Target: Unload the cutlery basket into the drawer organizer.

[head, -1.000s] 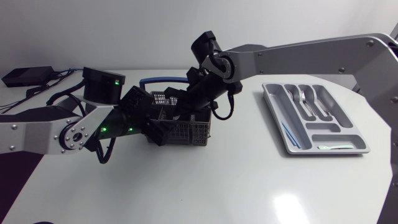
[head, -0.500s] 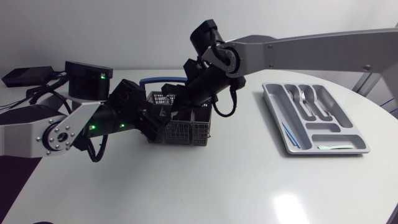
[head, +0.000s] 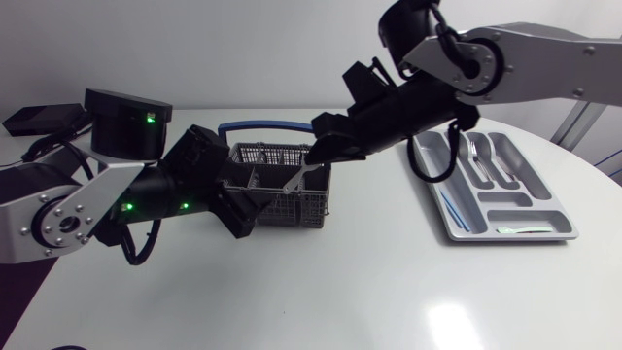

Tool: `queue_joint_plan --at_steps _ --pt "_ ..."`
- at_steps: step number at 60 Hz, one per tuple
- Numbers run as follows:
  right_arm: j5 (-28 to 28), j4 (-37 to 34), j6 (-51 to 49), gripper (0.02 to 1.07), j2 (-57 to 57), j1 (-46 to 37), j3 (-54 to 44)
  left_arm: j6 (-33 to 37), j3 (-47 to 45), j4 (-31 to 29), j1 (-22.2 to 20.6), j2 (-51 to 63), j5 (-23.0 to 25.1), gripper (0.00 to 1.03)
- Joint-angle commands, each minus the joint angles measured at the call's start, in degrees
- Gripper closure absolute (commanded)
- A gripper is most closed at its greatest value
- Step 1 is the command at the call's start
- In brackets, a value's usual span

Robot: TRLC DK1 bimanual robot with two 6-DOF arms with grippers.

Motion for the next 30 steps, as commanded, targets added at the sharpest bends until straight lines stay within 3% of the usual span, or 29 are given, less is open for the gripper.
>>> queue_joint_plan --at_steps 1,13,30 --pt "-1.8 -1.7 -3.8 1.01 -3.6 -1.7 -3.4 1.7 0.3 -2.4 -1.4 -0.8 1.5 0.11" --pt "-5.5 -5.5 -9.9 1.01 -10.3 -4.2 -7.9 4.2 2.6 -6.9 -6.9 -1.1 3.3 0.11" --pt "-9.7 -9.1 -18.1 1.01 -15.7 -4.6 -15.4 6.6 5.5 -12.0 -10.3 0.6 11.0 0.11"
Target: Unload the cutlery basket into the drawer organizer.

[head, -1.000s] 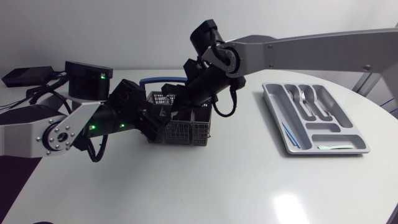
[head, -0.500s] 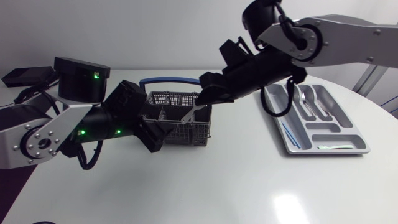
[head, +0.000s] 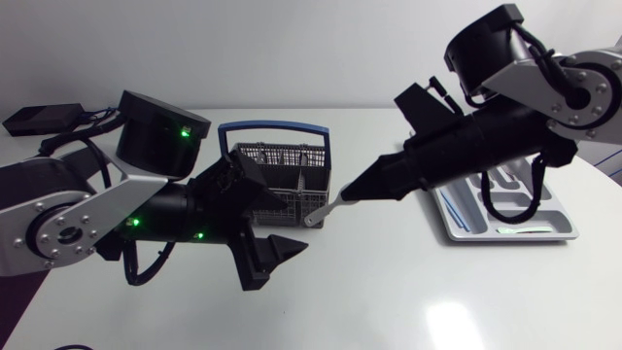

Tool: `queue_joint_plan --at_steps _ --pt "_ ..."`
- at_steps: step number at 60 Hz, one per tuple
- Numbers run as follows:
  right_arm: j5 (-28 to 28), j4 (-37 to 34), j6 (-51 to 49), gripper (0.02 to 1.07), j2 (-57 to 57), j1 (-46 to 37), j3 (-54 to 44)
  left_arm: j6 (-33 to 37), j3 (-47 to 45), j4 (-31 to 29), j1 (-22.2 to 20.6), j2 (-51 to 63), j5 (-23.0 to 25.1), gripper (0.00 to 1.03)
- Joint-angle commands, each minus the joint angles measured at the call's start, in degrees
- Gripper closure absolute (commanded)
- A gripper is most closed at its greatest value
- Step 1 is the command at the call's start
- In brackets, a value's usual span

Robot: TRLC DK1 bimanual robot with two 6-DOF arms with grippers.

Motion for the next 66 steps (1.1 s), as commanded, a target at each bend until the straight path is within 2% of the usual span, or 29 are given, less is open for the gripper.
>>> queue_joint_plan --at_steps 1,13,21,26,34,35,41,55,63,66 --pt "-1.6 -1.7 -3.9 1.01 -1.3 -0.2 -2.8 1.9 2.5 -1.6 -1.1 0.9 2.2 0.11" --pt "-5.4 -2.4 -6.4 1.01 -3.1 1.7 -6.1 3.1 3.1 -3.3 -2.4 2.7 5.8 0.11" --pt "-8.9 -2.7 -7.0 1.01 -3.3 3.1 -6.8 3.4 3.3 -4.2 -3.7 3.8 6.8 0.12" --pt "-9.2 -2.9 -7.2 1.01 -3.4 4.4 -7.0 3.4 3.7 -4.6 -3.9 4.2 7.3 0.13" --pt "-9.2 -2.9 -7.5 1.01 -3.7 5.7 -7.1 3.9 4.3 -5.7 -3.6 4.4 9.5 0.32" --pt "-9.2 -2.9 -7.6 1.01 -3.8 5.9 -7.2 4.2 4.3 -5.8 -3.6 4.4 9.7 0.39" --pt "-9.2 -2.9 -8.0 1.01 -3.8 5.9 -7.4 4.4 4.3 -6.1 -3.4 4.4 10.3 0.47" --pt "-9.2 -3.6 -8.7 1.01 -4.8 5.9 -7.9 4.8 4.2 -6.5 -3.2 4.4 11.5 0.82" --pt "-9.2 -3.6 -9.1 1.01 -5.5 5.8 -8.0 4.8 4.2 -6.7 -3.3 4.4 12.0 0.98" --pt "-9.2 -3.6 -9.3 1.01 -5.6 5.7 -8.1 4.8 4.3 -7.0 -3.4 4.5 12.1 1.00"
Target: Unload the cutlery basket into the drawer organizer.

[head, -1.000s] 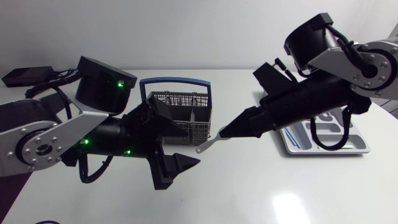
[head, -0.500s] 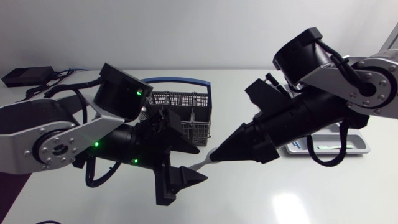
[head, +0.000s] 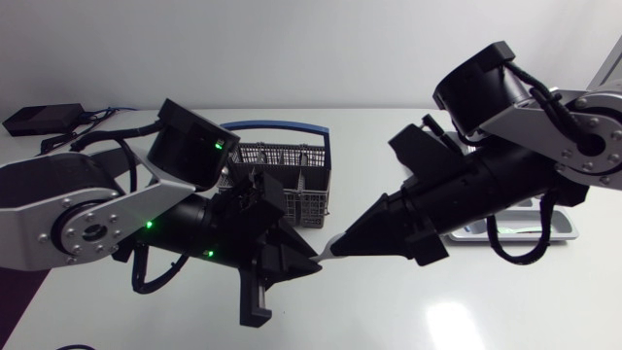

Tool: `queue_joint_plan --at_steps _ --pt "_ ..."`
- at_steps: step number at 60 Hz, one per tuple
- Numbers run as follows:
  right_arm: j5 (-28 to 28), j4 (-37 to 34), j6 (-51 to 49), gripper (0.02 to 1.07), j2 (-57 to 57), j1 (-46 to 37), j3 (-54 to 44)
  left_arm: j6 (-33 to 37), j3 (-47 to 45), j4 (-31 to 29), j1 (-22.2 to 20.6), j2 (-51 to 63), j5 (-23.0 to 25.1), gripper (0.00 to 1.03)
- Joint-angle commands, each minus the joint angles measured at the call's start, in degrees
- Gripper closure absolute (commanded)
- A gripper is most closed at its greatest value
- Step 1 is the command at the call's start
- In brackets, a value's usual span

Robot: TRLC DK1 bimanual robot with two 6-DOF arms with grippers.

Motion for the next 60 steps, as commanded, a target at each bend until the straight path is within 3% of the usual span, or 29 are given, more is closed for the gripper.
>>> queue_joint_plan --at_steps 1,9,11,16,26,46,54,60 --pt "-0.5 -0.9 -1.3 1.01 -0.9 0.0 -1.8 1.4 1.7 -0.7 -0.1 1.0 0.5 1.00" --pt "-0.2 -0.7 -1.5 0.97 -1.9 -0.1 -2.4 1.4 2.1 -1.7 -0.2 1.1 0.9 1.00" --pt "0.0 -0.6 -1.5 0.88 -2.3 -0.2 -2.6 1.3 2.3 -1.9 -0.2 1.1 1.0 1.00" --pt "0.3 -0.1 -1.4 0.53 -3.9 -0.7 -3.0 0.7 3.2 -2.4 0.3 1.6 2.7 1.00" --pt "0.7 0.9 -1.0 0.18 -7.0 -2.6 -4.2 -0.3 3.8 -2.4 0.8 2.3 3.0 1.00" --pt "4.2 11.1 6.1 0.17 -10.8 -3.8 -8.9 -11.6 8.2 1.6 5.7 5.3 7.5 1.00" --pt "5.7 19.8 11.8 0.34 -9.3 -2.9 -10.5 -16.8 8.3 5.3 5.6 5.4 8.3 1.00" --pt "8.4 25.7 15.7 0.40 -8.3 -2.0 -10.7 -19.4 8.2 7.1 5.4 5.6 8.3 1.00"
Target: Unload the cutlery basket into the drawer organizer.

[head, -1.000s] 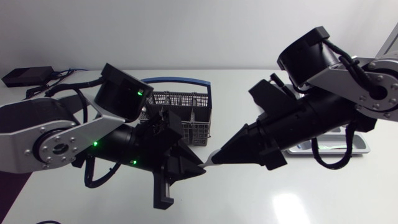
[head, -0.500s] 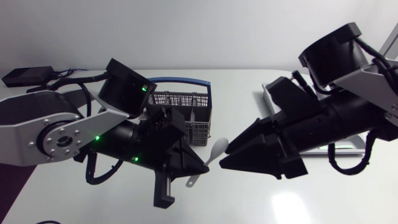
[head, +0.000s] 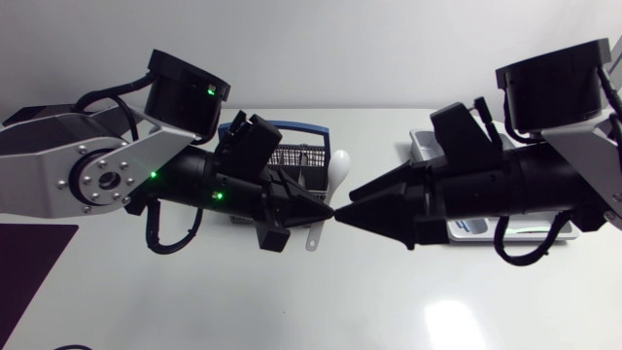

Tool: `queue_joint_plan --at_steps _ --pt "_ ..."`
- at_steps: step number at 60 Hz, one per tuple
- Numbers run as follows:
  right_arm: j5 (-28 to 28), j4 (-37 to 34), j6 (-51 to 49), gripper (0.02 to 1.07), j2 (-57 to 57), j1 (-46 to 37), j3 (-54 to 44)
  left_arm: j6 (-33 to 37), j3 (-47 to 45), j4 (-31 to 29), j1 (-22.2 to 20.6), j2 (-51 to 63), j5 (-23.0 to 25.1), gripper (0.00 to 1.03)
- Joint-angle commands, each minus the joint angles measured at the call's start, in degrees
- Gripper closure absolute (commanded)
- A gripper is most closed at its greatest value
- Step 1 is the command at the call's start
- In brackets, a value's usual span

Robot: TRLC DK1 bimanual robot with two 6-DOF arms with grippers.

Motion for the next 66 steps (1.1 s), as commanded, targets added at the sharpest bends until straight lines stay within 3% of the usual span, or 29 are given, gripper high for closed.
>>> queue_joint_plan --at_steps 1,11,24,46,50,54,66 --pt "1.7 3.5 4.9 0.40 1.6 1.1 -1.3 -3.9 1.3 1.2 0.1 1.4 0.8 1.00" --pt "4.7 5.9 6.3 0.46 5.0 3.4 0.7 -7.6 1.3 2.9 0.6 2.0 0.9 1.00" --pt "5.7 8.2 7.9 0.61 8.3 2.4 3.0 -9.7 0.9 5.4 1.2 2.1 0.9 1.00" --pt "4.8 8.7 10.3 0.61 8.6 0.8 5.4 -9.9 -1.7 8.7 3.7 2.1 0.9 1.00" --pt "4.6 8.4 10.3 0.55 8.7 0.8 5.5 -9.9 -1.7 8.7 4.0 2.0 1.2 1.00" --pt "4.4 8.1 10.3 0.42 8.8 0.6 5.7 -9.9 -1.7 8.7 4.0 2.0 1.3 1.00" --pt "4.3 8.3 10.3 0.41 10.1 0.0 6.1 -10.4 -1.7 8.7 3.4 1.7 1.4 1.00"
